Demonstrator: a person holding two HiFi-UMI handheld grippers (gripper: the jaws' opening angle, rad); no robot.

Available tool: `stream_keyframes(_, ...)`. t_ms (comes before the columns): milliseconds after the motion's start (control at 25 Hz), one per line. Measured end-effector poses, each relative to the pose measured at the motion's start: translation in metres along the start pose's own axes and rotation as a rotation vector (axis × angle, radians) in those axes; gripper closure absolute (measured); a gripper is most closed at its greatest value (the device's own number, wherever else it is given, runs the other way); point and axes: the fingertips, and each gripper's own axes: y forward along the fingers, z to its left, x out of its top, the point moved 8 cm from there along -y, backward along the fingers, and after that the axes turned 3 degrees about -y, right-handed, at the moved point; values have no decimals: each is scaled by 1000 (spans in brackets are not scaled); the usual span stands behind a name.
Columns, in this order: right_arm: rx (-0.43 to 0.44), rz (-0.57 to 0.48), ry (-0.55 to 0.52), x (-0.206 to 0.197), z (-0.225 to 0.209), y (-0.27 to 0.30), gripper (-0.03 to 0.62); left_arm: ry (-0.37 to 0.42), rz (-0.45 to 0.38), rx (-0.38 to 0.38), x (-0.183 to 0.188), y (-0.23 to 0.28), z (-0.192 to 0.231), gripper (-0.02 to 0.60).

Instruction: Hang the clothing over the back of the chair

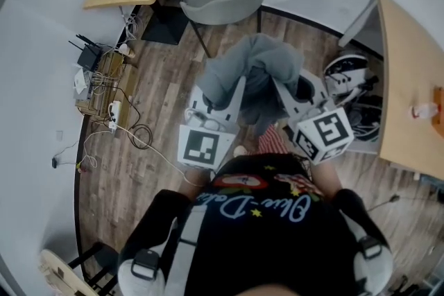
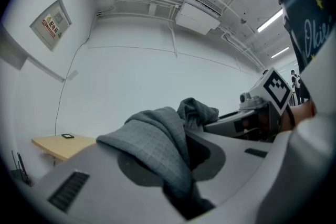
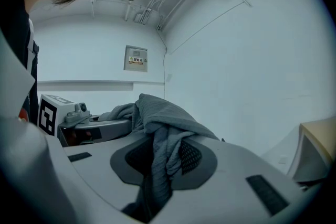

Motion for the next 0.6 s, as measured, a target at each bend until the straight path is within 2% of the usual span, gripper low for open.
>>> stream_keyframes(360, 93, 5, 13, -3, -39, 33, 525, 38, 71, 71, -5, 34, 11, 506)
stream_keyframes(600, 153, -17, -2, 11, -70, 62, 525, 42, 65, 114, 3, 63, 26, 506)
